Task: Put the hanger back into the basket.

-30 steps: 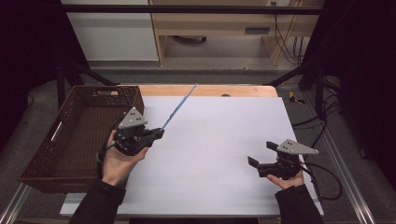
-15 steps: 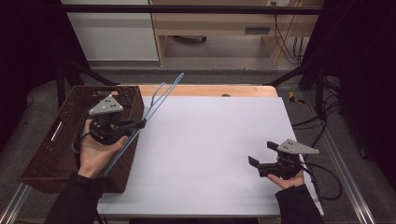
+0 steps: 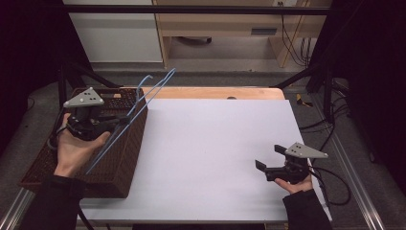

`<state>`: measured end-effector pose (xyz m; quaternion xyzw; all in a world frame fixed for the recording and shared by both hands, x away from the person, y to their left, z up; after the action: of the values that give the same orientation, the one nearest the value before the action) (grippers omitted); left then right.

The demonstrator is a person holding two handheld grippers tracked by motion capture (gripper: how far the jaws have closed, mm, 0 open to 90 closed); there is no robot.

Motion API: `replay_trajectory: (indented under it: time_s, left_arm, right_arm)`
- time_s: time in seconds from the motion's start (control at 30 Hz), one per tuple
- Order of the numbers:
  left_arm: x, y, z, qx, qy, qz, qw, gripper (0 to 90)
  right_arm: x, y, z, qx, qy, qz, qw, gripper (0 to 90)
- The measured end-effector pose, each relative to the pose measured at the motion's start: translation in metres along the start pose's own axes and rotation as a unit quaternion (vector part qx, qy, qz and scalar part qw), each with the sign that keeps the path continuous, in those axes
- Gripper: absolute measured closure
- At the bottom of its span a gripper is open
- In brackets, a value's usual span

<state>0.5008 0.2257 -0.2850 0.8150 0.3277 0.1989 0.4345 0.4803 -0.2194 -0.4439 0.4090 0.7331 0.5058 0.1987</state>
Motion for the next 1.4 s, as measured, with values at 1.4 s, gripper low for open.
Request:
replay_trajectory:
  time_s: [1.4]
  left_arm:
    - [0.095,-0.063,-0.047,0.037,0.046,-0.016,0.9981,87.3]
  right_arm:
    - [0.0,-0.001,0.001,0.003,0.001,-0.002,1.0,4.8]
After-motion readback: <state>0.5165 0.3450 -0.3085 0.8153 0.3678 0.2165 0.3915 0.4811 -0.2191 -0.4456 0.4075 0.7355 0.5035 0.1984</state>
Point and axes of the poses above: each handheld gripper's, and its own axes: z roughly forward along the jaws, y roughly out of its top, x roughly to its left, the point moved 7 cm from there along z, roughly forward along the jaws, and after that the axes turned 2 degrees about z, right-handed, at the moved point
